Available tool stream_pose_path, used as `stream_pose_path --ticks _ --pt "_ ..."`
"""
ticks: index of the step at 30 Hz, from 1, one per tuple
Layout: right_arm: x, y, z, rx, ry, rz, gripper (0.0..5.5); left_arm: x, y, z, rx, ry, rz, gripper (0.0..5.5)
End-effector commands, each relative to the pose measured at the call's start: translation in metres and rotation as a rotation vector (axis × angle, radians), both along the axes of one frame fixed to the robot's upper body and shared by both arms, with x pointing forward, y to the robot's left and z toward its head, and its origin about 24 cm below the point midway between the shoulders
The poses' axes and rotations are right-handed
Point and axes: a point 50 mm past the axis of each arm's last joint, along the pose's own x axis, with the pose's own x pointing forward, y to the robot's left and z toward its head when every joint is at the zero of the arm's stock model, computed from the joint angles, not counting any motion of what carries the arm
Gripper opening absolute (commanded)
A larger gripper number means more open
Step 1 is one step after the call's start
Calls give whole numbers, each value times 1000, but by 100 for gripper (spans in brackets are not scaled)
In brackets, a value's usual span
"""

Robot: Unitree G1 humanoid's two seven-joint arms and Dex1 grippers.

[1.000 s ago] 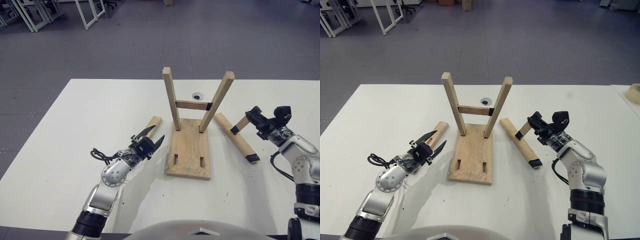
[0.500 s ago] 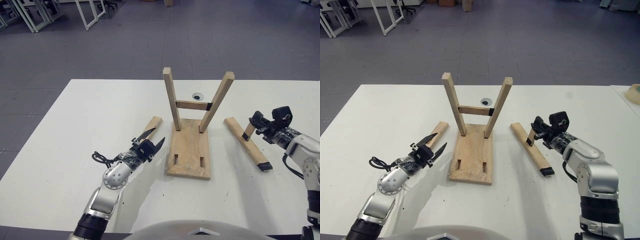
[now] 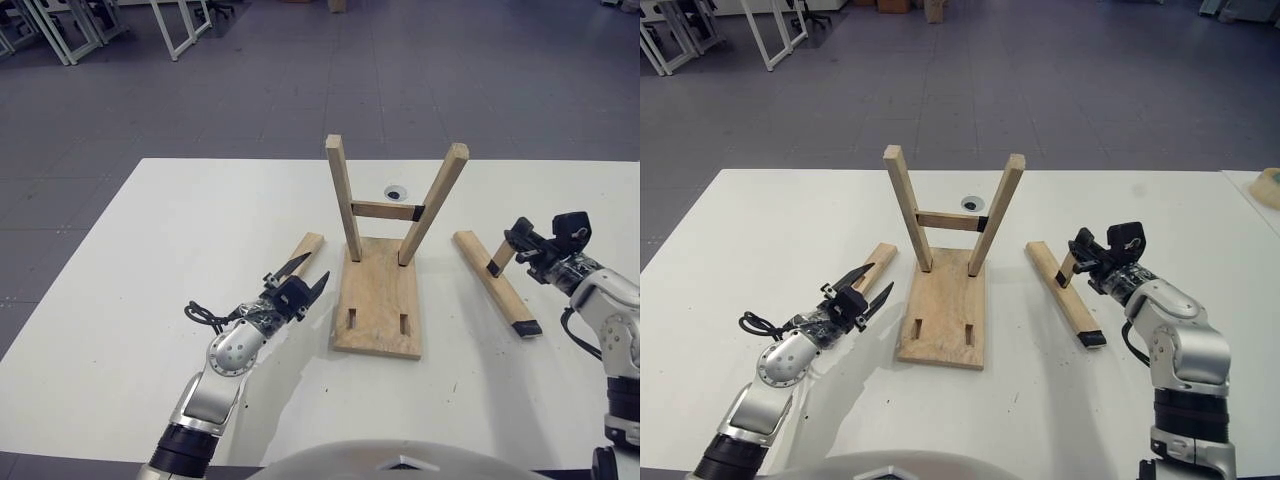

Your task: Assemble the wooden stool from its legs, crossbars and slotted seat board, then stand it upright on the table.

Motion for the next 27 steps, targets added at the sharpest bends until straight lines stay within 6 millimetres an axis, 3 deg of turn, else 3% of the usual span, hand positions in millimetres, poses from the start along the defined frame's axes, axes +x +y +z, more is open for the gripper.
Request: stream_pose_path --ticks 1,6,9,13,16,20,24,27 --pt "1 -1 -1 -2 27 -8 78 1 1 -1 12 0 0 246" --pt "8 4 23 -9 -35 3 164 -1 0 -3 9 4 7 246" --pt "15 12 57 24 -147 7 211 -2 1 -5 8 7 11 246" --pt "28 24 93 87 -275 -16 217 -2 0 -6 8 8 8 246" --pt "38 31 104 93 -326 -48 217 -1 0 -7 10 6 5 246" --pt "46 28 85 60 -281 -90 217 0 1 -7 13 4 5 246" --pt "50 20 17 -21 -55 -83 217 -1 1 -11 3 21 19 246" --pt "51 18 4 -33 -6 -76 217 -1 6 -16 3 44 41 246"
